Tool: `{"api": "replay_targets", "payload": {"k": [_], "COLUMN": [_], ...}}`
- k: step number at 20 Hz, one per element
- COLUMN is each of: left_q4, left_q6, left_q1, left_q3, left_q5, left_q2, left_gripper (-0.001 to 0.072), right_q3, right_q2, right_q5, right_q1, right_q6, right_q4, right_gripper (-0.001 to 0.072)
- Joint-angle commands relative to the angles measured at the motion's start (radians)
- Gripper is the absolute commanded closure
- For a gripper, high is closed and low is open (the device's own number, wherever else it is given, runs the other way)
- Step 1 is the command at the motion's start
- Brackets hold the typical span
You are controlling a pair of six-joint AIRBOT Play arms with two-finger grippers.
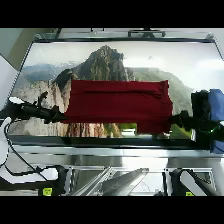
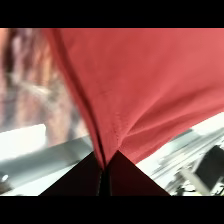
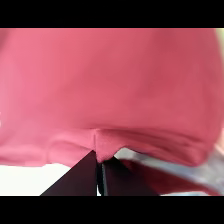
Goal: Fold the shirts.
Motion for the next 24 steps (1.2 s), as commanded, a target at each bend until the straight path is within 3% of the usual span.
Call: {"api": "replay_targets", "payload": {"k": [1,5,11,15,18,22,24], "left_q4": [-0.062,-0.052,-0.037,0.111,0.172,0.336,0.342], "left_q6": [0.000,-0.061,-0.093,-0.157,-0.192,-0.251,-0.250], "left_q1": [-0.017,-0.090,-0.192,-0.219,-0.245,-0.293,-0.315], "left_q3": [0.110,0.396,0.755,0.917,1.012,1.074,1.077], "left_q5": [-0.014,0.004,0.081,0.120,0.137,0.179,0.188], "left_q2": [-0.021,-0.163,-0.472,-0.624,-0.685,-0.688,-0.689], "left_gripper": [0.0690,0.0691,0.0701,0.0702,0.0703,0.0701,0.0701], "right_q3": [0.152,0.391,0.658,0.727,0.768,0.834,0.839], "right_q2": [-0.006,-0.200,-0.599,-0.730,-0.735,-0.725,-0.727], "right_q5": [-0.055,-0.197,-0.277,-0.350,-0.397,-0.397,-0.405], "right_q1": [0.084,0.220,0.306,0.307,0.311,0.365,0.396], "right_q6": [-0.011,-0.011,-0.058,-0.041,0.093,0.385,0.393], "right_q4": [0.124,0.124,0.097,0.019,-0.172,-0.585,-0.631], "right_gripper": [0.0696,0.0696,0.0696,0.0696,0.0696,0.0697,0.0697]}}
